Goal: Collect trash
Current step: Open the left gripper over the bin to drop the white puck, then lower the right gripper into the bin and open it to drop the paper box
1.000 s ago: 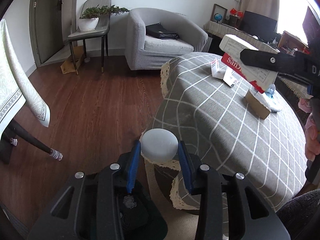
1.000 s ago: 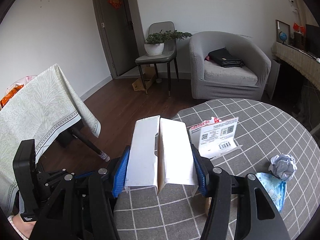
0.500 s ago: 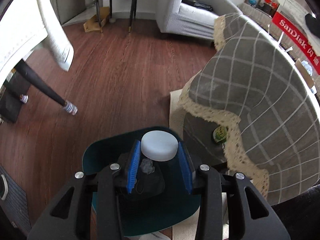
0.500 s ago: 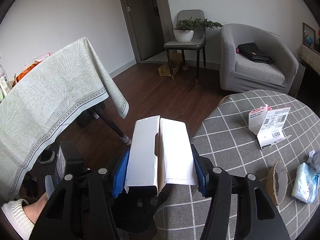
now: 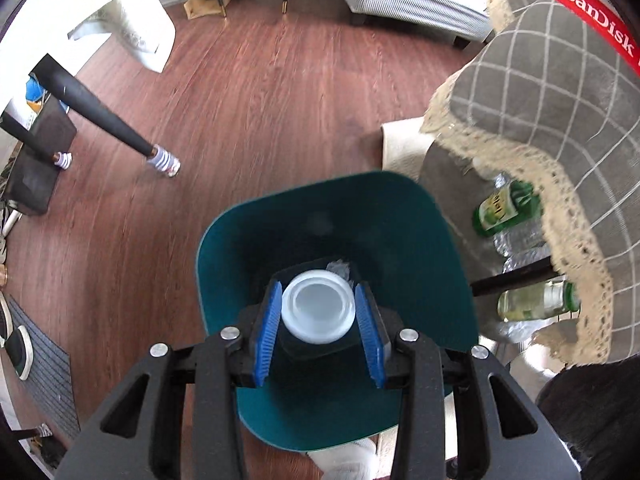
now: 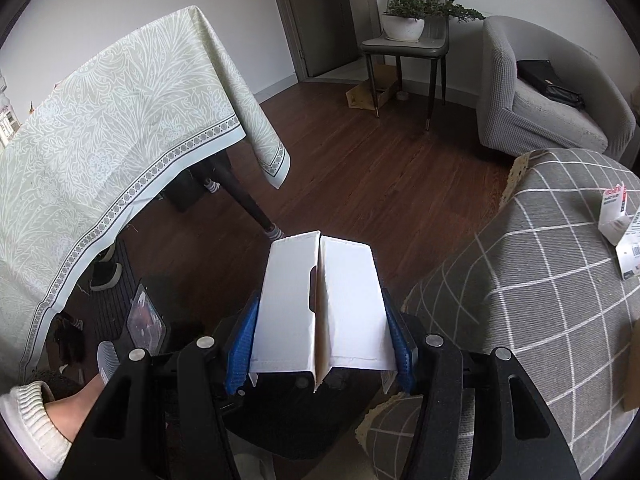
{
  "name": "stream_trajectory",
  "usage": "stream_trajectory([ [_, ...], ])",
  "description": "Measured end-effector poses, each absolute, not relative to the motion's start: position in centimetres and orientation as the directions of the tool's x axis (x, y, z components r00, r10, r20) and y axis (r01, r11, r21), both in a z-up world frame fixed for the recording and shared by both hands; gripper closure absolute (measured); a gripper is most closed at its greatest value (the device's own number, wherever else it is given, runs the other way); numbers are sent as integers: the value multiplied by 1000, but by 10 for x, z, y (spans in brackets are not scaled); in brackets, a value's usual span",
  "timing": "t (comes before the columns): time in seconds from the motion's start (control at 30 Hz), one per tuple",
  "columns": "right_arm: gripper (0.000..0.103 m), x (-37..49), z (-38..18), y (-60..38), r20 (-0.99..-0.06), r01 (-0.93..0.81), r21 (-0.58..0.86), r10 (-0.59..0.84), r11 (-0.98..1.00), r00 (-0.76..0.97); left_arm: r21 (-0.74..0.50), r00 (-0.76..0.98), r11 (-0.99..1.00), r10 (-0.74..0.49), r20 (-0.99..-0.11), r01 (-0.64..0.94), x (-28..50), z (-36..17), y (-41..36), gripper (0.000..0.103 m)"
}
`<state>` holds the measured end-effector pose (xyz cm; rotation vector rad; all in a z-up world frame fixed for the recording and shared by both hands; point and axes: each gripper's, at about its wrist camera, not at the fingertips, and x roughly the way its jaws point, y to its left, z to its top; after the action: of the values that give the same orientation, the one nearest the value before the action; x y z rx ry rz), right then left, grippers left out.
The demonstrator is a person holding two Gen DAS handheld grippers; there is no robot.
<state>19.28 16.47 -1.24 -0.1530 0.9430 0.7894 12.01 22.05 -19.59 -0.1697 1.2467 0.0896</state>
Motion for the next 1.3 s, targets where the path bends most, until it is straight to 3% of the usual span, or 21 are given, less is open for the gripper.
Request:
stream_trajectory([
  [0.33, 45, 188, -41, 205, -824, -700, 202, 505, 685, 257, -71, 311, 980, -9, -950, -188, 107, -199, 243, 56],
  [0.4, 45, 187, -48, 211, -833, -705, 202, 497, 680, 242, -86, 344, 973, -8, -939, -212, 104, -190, 252, 49],
  [0.57, 46, 188, -70, 220, -864, -706, 207, 465, 677, 193, -130, 419, 960, -16, -908, -246, 96, -168, 268, 44],
  [1.3, 45, 169, -171, 252, -973, -752, 146, 230, 643, 9, -131, 596, 969, 20, -803, -209, 84, -94, 278, 39],
])
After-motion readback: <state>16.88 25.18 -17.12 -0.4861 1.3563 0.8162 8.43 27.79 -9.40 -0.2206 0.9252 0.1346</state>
